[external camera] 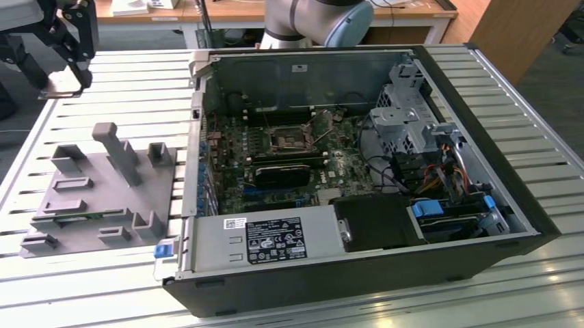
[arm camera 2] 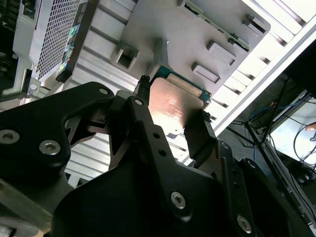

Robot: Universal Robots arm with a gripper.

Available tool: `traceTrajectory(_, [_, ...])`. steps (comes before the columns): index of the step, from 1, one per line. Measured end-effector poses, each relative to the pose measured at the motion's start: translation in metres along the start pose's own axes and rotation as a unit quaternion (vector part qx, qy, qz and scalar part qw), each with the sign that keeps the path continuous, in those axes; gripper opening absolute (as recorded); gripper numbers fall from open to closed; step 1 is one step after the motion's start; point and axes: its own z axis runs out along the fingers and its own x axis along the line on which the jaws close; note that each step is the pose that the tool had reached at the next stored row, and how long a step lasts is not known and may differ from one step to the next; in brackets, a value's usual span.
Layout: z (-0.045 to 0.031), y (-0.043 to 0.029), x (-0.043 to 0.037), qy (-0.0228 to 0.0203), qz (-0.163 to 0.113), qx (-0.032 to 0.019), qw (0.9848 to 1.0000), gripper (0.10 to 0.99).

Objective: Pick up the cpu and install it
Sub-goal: 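Pick up the cpu and move it towards the insertion slot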

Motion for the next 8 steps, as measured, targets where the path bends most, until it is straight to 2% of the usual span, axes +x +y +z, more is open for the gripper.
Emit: traceTrajectory(8, [-0.0002,0.0,-0.0045,0.0,0.0,0.0,1.0,0.533])
